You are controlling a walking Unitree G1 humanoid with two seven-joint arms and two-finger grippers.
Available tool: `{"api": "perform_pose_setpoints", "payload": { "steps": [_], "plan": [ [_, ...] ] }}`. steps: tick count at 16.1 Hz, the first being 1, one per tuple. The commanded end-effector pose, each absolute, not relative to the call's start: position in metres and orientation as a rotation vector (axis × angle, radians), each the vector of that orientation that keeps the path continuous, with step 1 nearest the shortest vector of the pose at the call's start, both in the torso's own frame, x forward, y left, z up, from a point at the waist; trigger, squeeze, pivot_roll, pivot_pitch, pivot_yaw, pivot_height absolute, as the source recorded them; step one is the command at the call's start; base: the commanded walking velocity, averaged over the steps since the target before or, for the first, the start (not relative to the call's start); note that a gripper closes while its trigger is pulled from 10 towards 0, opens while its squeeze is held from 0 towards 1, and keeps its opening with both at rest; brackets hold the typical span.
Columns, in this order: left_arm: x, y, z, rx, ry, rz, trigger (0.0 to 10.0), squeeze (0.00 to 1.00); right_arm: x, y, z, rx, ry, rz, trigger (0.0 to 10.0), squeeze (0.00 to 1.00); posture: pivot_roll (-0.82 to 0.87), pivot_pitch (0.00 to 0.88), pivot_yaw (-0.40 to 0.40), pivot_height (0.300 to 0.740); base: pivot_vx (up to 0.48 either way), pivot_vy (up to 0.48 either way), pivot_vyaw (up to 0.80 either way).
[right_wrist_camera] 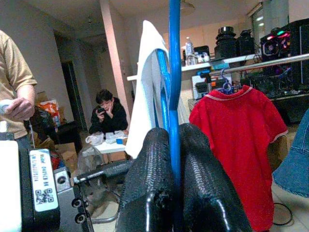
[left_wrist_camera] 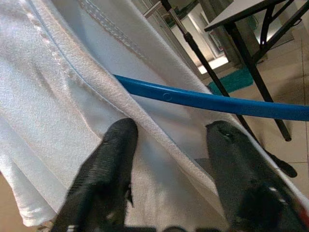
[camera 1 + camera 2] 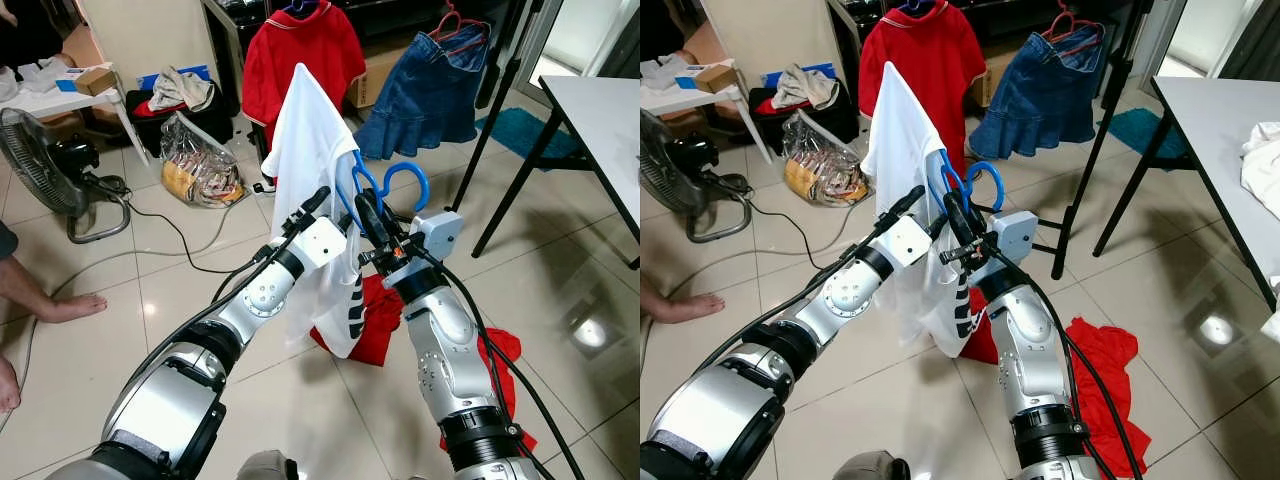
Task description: Hang hanger
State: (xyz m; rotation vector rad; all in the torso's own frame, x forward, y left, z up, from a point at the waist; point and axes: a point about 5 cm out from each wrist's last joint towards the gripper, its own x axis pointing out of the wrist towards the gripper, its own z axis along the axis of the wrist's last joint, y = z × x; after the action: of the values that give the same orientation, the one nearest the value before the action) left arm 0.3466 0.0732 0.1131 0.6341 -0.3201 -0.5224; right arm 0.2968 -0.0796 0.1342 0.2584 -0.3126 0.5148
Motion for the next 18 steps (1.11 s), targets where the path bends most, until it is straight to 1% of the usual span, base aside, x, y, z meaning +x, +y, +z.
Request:
{"api": "perform_pose_setpoints", "payload": {
  "steps": [1, 13, 18],
  "plan": [
    [0.3487, 0.0745, 0.1145, 0.631, -0.31, -0.523, 0.0, 0.0, 0.297, -0.0793, 0.1454, 0.268, -0.364, 0.519, 10.0, 0.0, 0.09, 0.0, 0.078, 0.74, 0.0, 0.0, 0.0],
    [0.3503, 0.0753, 0.1185, 0.647, -0.33, -0.524, 0.0, 0.0, 0.2998, -0.0825, 0.148, 0.281, -0.369, 0.504, 10.0, 0.0, 0.08, 0.0, 0.078, 0.74, 0.0, 0.0, 0.0],
    [0.3474, 0.0697, 0.1176, 0.649, -0.346, -0.549, 0.0, 0.0, 0.2999, -0.0847, 0.1477, 0.279, -0.367, 0.499, 10.0, 0.0, 0.08, 0.0, 0.074, 0.74, 0.0, 0.0, 0.0]
  ]
}}
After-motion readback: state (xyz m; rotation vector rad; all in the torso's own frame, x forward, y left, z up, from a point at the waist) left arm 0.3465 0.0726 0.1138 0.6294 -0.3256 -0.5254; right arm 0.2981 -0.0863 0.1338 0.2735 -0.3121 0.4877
